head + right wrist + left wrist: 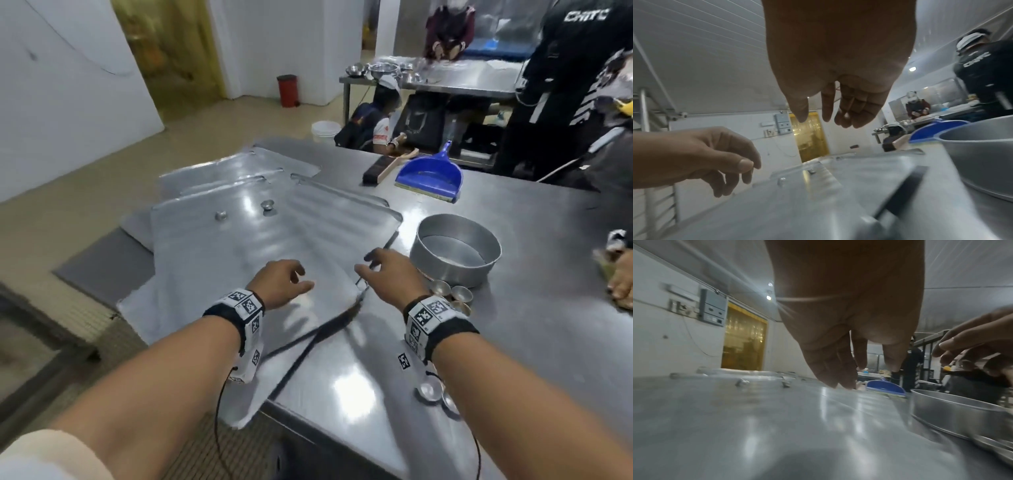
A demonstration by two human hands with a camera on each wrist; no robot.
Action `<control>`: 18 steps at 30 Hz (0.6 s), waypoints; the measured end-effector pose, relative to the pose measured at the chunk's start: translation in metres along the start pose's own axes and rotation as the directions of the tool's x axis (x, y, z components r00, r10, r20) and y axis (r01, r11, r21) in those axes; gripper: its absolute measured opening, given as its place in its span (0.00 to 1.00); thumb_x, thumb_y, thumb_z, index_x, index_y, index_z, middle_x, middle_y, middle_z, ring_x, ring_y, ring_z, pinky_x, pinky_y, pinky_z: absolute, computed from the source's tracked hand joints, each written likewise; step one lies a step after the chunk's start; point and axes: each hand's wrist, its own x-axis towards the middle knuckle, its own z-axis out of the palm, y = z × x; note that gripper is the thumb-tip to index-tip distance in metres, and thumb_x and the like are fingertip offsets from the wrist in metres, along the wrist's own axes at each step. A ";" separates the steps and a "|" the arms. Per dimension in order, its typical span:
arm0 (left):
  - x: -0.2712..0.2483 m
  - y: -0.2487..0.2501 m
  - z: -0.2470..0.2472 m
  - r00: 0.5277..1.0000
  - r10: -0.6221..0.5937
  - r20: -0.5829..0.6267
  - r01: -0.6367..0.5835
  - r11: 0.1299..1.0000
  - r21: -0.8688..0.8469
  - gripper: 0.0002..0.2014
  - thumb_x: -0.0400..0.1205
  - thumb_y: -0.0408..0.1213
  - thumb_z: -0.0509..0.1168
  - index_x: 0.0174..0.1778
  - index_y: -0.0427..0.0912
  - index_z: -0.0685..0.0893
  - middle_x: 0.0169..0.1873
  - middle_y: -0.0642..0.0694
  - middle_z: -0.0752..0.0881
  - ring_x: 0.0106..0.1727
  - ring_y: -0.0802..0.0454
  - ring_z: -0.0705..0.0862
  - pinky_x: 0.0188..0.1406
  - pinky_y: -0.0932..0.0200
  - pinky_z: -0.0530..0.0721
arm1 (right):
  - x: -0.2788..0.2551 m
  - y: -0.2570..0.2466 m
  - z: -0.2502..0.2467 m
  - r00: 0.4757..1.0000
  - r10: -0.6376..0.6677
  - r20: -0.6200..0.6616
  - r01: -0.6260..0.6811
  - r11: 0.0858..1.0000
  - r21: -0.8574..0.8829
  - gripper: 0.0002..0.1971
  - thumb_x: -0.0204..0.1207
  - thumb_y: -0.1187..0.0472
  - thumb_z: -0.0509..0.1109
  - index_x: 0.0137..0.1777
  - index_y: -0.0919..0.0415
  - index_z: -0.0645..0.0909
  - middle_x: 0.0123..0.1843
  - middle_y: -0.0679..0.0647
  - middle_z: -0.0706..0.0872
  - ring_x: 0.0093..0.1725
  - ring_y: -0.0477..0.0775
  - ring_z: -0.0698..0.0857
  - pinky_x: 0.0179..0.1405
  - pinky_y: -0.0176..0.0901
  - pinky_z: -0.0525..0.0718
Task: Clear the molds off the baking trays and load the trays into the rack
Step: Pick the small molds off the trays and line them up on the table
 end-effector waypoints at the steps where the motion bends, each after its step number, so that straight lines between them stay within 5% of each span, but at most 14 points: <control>1: 0.006 -0.017 -0.017 1.000 -0.024 -0.013 0.024 1.000 0.008 0.21 0.78 0.58 0.73 0.58 0.47 0.88 0.46 0.51 0.88 0.46 0.53 0.86 0.49 0.56 0.83 | 0.017 -0.018 0.007 1.000 -0.020 0.013 0.020 1.000 0.004 0.22 0.77 0.40 0.70 0.65 0.52 0.85 0.62 0.50 0.87 0.60 0.53 0.86 0.59 0.48 0.84; 9: 0.072 -0.159 -0.117 0.978 -0.197 -0.075 0.199 0.980 0.023 0.19 0.78 0.57 0.73 0.59 0.49 0.86 0.44 0.52 0.87 0.47 0.51 0.85 0.48 0.56 0.81 | 0.147 -0.125 0.085 0.988 -0.105 0.109 0.112 0.992 -0.056 0.20 0.78 0.41 0.70 0.64 0.52 0.85 0.61 0.51 0.87 0.57 0.53 0.85 0.53 0.46 0.81; 18: 0.181 -0.280 -0.129 0.965 -0.262 -0.027 0.262 0.965 -0.001 0.24 0.78 0.55 0.74 0.68 0.51 0.82 0.56 0.49 0.85 0.52 0.48 0.85 0.55 0.54 0.81 | 0.278 -0.150 0.191 0.983 -0.052 0.176 0.072 0.991 -0.111 0.21 0.78 0.42 0.71 0.66 0.52 0.84 0.63 0.53 0.85 0.59 0.57 0.85 0.59 0.51 0.83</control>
